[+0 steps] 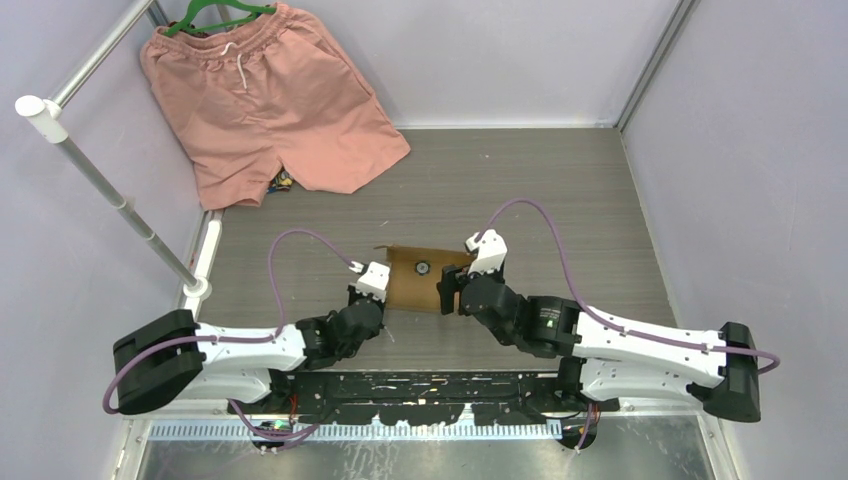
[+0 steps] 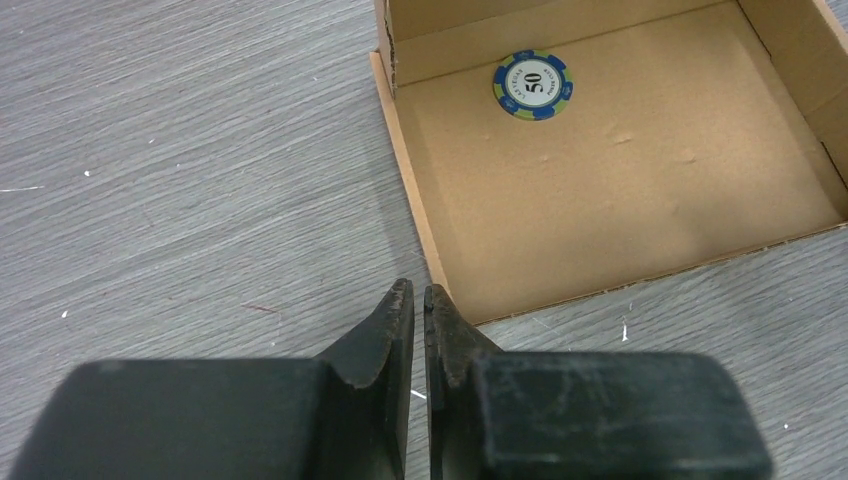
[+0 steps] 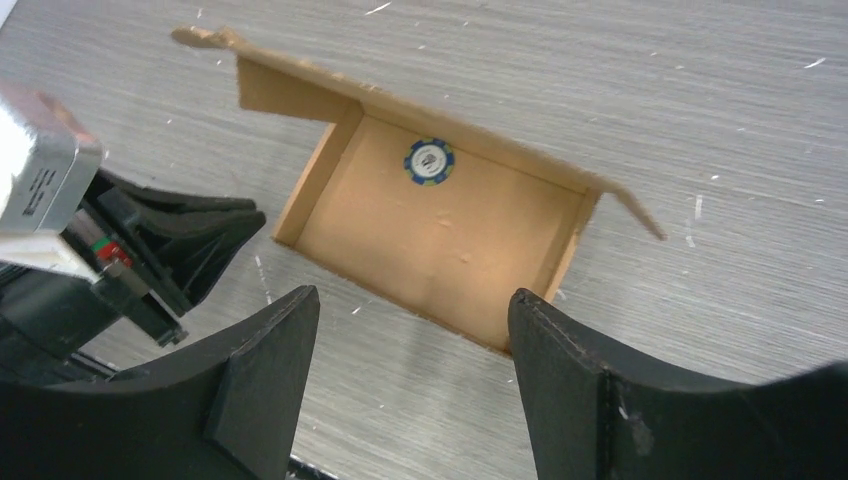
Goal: Fold the paper box
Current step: Close the paper box at the center of the board.
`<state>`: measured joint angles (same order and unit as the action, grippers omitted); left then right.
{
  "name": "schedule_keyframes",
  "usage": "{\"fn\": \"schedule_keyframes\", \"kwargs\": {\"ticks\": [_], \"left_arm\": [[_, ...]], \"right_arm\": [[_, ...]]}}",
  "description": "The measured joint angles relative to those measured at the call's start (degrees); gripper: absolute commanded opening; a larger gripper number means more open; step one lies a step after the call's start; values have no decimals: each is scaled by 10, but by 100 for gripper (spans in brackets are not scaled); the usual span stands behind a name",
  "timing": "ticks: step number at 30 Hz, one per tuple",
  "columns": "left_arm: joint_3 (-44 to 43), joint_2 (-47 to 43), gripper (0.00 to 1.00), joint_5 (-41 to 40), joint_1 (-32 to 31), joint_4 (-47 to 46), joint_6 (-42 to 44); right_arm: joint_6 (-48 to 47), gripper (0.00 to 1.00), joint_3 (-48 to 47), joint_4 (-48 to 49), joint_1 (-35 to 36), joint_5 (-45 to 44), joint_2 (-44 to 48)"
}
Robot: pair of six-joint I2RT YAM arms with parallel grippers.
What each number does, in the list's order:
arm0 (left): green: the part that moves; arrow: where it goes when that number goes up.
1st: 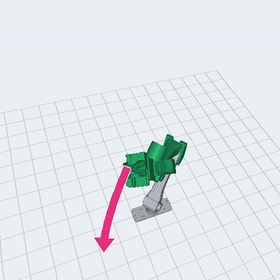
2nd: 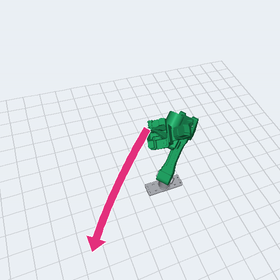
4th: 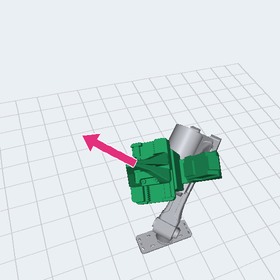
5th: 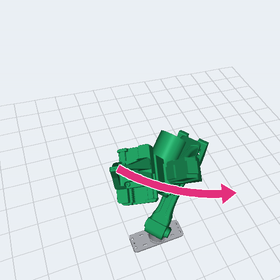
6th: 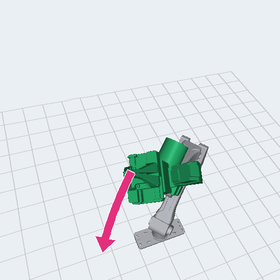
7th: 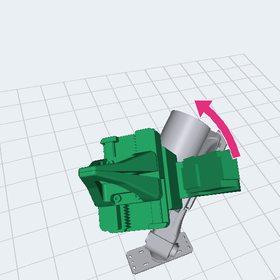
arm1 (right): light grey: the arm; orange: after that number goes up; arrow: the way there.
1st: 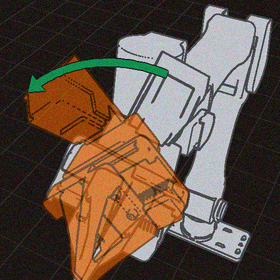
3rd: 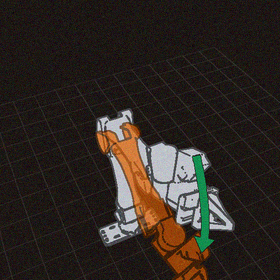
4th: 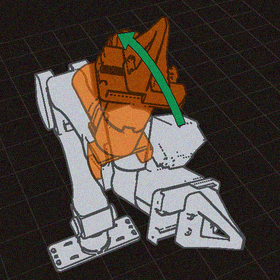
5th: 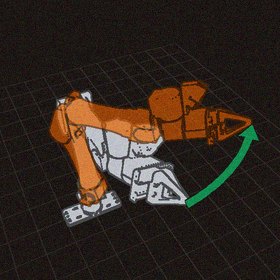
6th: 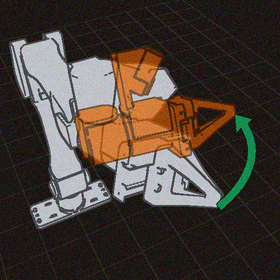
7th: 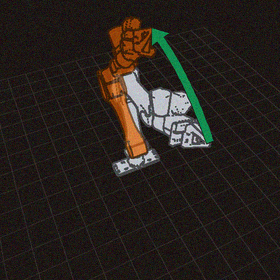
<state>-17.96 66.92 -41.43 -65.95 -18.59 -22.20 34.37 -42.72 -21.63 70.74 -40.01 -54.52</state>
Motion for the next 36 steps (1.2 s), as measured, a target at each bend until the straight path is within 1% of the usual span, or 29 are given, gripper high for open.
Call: {"fn": "schedule_keyframes", "kwargs": {"ticks": [3,6,9,12,16,18,21,25,27,31,36], "left_arm": [[0,0,9,-1,0,0,-1],[2,-13,8,-2,-2,6,-1],[5,-60,8,-10,-5,32,-5],[6,-116,8,-21,-7,55,-14],[14,-169,9,-38,-7,83,-21],[17,-183,8,-43,-7,96,-27],[17,-175,8,-50,-8,112,-34],[17,-156,8,-51,-8,129,-40],[17,-154,8,-51,-8,133,-42],[17,-159,8,-53,-8,134,-42],[17,-175,8,-56,-8,134,-42]], "right_arm": [[-5,74,-10,-13,-14,-8,12],[-13,69,-36,-31,-26,-17,39],[-18,67,-87,-47,-41,-24,70],[-23,67,-163,-67,-73,-16,63],[-25,67,-256,-76,-155,35,2],[-23,67,-276,-76,-190,75,-44],[-21,67,-284,-76,-218,122,-117],[-20,67,-284,-83,-231,180,-221],[-20,67,-284,-89,-234,199,-251],[-15,65,-289,-91,-237,236,-277],[-2,62,-288,-83,-236,276,-283]]}}
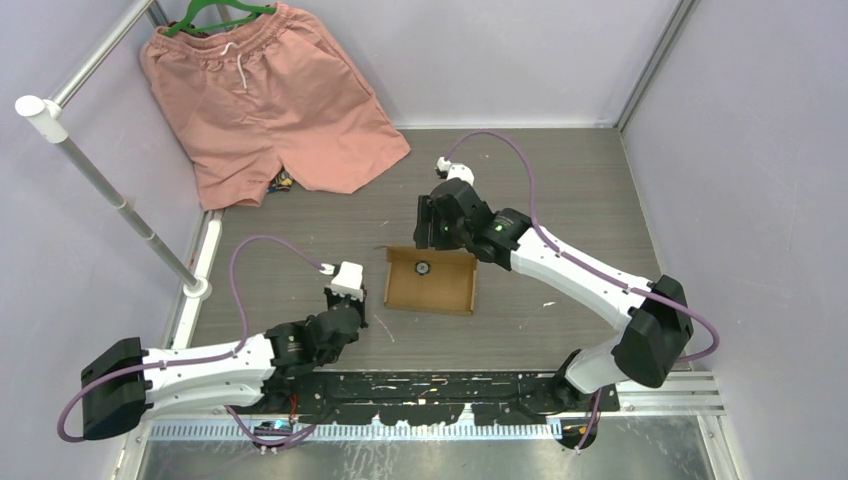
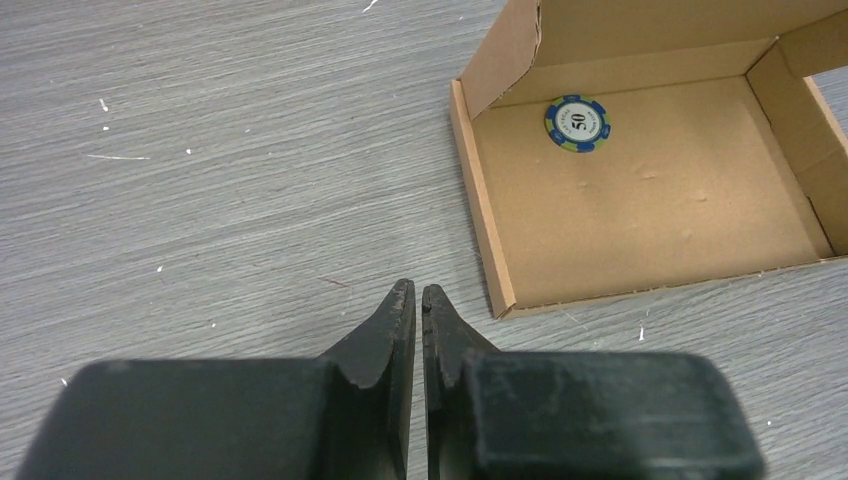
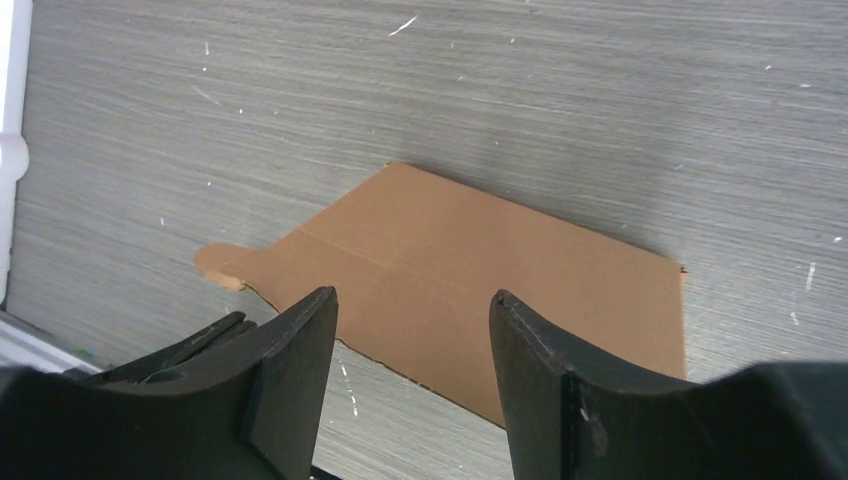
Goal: Fold the paper box
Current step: Close the paper box at the center of the board.
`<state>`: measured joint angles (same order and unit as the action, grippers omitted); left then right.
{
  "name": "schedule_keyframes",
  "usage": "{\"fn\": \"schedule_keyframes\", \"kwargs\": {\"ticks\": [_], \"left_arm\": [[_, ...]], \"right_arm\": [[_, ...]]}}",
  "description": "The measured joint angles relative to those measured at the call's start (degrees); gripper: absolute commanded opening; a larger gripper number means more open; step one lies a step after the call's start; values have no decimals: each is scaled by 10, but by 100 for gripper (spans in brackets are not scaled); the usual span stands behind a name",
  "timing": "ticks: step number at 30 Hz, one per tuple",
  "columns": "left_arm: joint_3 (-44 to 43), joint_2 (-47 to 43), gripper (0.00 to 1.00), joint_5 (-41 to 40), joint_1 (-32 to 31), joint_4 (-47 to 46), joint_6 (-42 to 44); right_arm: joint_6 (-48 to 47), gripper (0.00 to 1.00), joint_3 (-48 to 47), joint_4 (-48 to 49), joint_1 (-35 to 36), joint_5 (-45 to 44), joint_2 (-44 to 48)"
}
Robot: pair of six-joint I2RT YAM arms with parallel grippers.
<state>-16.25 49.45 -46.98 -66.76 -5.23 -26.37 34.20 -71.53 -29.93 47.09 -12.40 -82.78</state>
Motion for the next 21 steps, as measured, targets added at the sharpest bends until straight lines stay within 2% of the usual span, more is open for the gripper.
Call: {"fn": "schedule_keyframes", "kwargs": {"ticks": [15,21], "left_arm": [[-4,16,7,0,0,3,0],[-26,-13,6,-1,0,43,-5]], "right_arm": [[28,60,128,23,58,18,45],[37,59,174,49,73,15,49]]}}
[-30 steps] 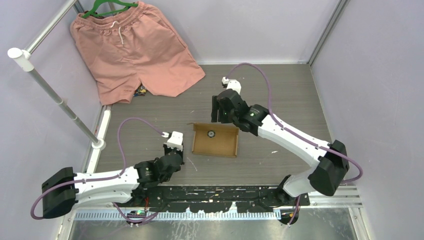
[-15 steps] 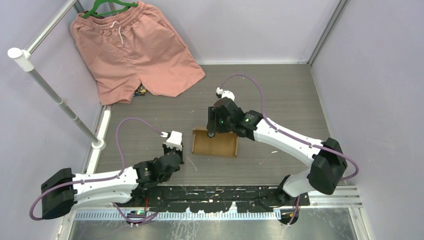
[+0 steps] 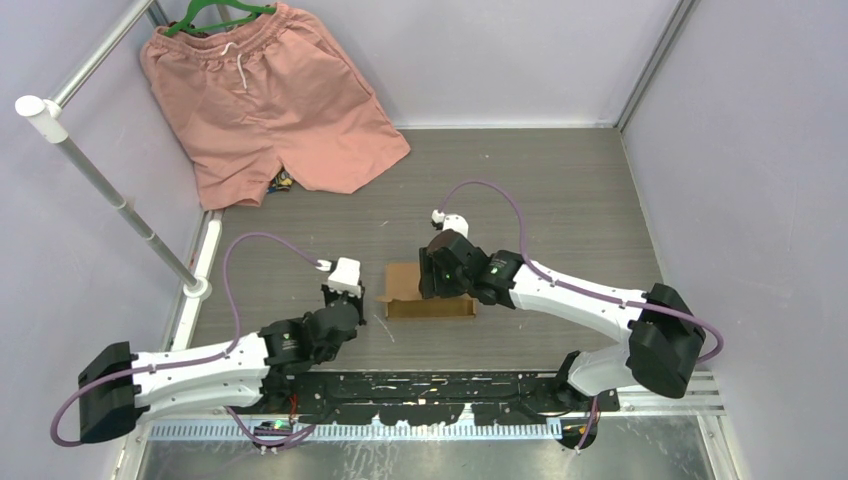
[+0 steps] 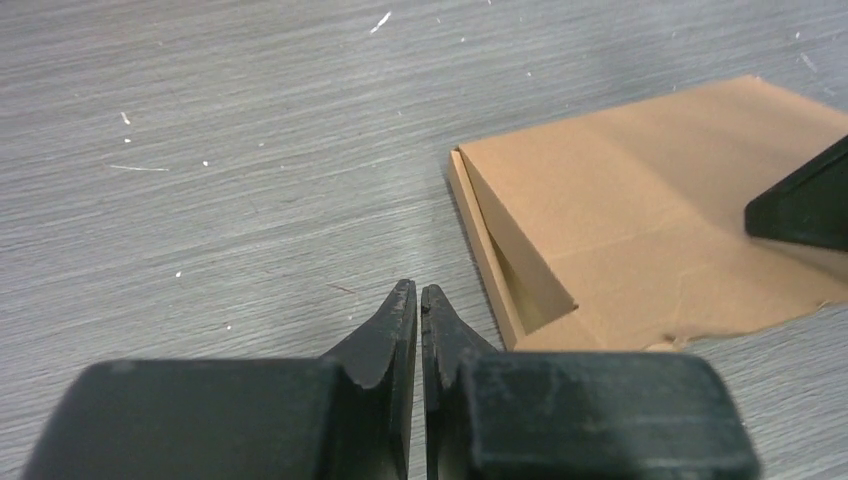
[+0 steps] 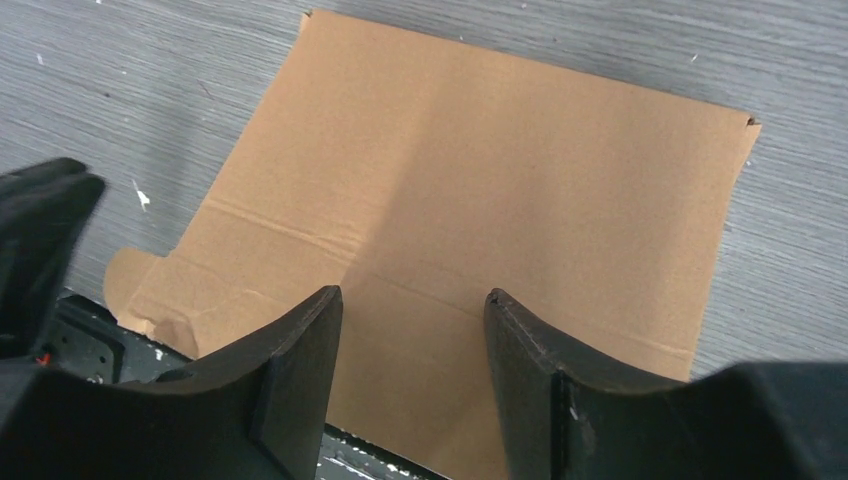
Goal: Fold the paper box
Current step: Close the paper box at the center of the board.
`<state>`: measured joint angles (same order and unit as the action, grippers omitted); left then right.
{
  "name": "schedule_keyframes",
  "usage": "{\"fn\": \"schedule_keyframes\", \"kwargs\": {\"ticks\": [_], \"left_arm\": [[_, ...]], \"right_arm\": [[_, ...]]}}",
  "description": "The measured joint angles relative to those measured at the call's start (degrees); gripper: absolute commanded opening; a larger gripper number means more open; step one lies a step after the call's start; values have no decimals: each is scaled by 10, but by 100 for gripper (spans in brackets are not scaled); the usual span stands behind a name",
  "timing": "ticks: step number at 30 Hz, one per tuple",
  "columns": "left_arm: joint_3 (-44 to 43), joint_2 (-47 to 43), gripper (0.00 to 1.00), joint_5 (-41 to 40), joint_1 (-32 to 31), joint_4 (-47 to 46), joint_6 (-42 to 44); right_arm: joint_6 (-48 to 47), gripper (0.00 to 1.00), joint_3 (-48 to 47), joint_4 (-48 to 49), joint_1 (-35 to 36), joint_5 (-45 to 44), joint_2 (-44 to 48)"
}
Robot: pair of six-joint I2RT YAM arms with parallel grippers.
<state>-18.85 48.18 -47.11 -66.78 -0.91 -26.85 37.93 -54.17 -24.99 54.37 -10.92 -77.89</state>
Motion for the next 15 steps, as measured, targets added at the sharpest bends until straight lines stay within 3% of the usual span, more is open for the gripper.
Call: {"fn": "schedule_keyframes", "kwargs": {"ticks": [7,15], "left_arm": [[-33,-56,7,-13,-1,68,-12],[-83,20,8,15,-2,76,-17]], "right_arm": [[8,59,37,31,15,-13,-2],[15,59,66,64,27,-24,-21]]}}
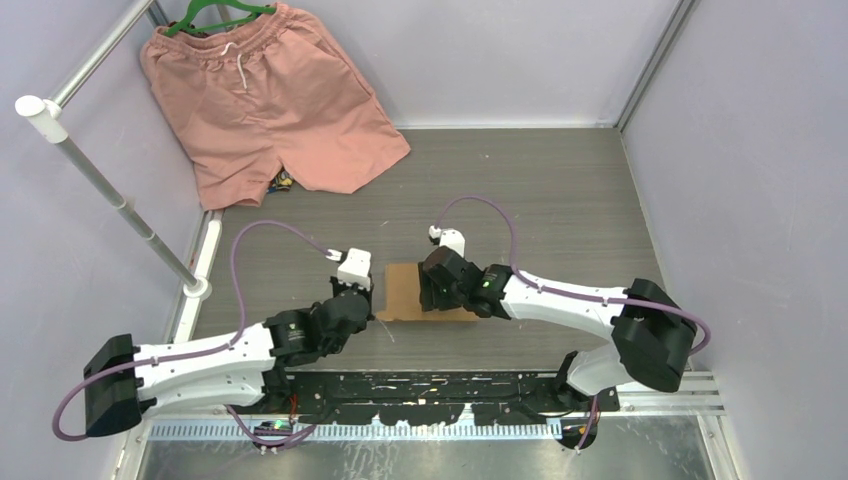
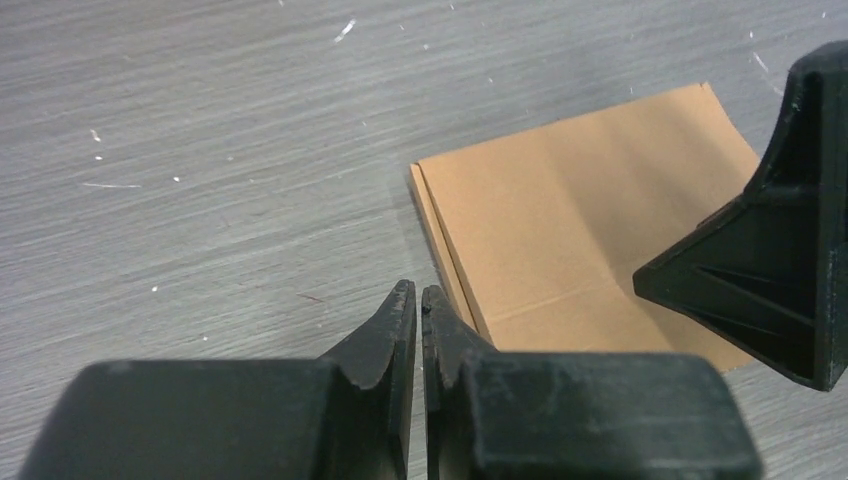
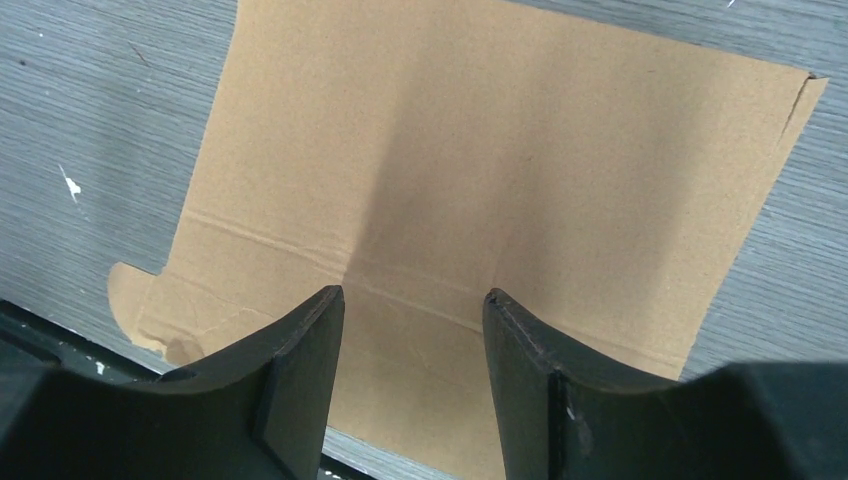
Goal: Fold the paper box
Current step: Close the paper box at the center of the board.
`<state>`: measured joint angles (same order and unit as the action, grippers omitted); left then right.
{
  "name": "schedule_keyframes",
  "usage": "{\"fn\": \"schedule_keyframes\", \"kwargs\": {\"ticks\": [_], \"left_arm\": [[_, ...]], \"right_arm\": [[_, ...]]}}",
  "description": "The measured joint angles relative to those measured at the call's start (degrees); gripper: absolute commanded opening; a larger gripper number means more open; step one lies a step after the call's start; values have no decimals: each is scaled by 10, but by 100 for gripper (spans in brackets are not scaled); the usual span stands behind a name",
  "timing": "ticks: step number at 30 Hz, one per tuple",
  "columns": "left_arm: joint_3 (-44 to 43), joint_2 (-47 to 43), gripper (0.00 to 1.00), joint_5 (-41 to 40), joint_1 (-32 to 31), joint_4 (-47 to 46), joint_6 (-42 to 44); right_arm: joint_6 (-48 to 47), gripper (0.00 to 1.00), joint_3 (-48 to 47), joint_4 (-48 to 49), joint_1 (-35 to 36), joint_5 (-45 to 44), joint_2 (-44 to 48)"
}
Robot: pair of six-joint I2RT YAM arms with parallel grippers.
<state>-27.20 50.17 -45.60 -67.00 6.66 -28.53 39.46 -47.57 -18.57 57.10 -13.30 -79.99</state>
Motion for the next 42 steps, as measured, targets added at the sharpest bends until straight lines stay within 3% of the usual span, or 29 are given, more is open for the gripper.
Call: {"fn": "schedule_keyframes", "kwargs": {"ticks": [11,19,42], "left_arm": [[7,114,8,70,0,-89,-26],[16,140,8,97,0,-138,-44],[33,219,7,116,0,-171,-91]], "right_arm": [[7,59,16,26,9,-10,-17],[11,59,17,39,10,-10,-33],[12,60,14,21,10,-11,-33]]}}
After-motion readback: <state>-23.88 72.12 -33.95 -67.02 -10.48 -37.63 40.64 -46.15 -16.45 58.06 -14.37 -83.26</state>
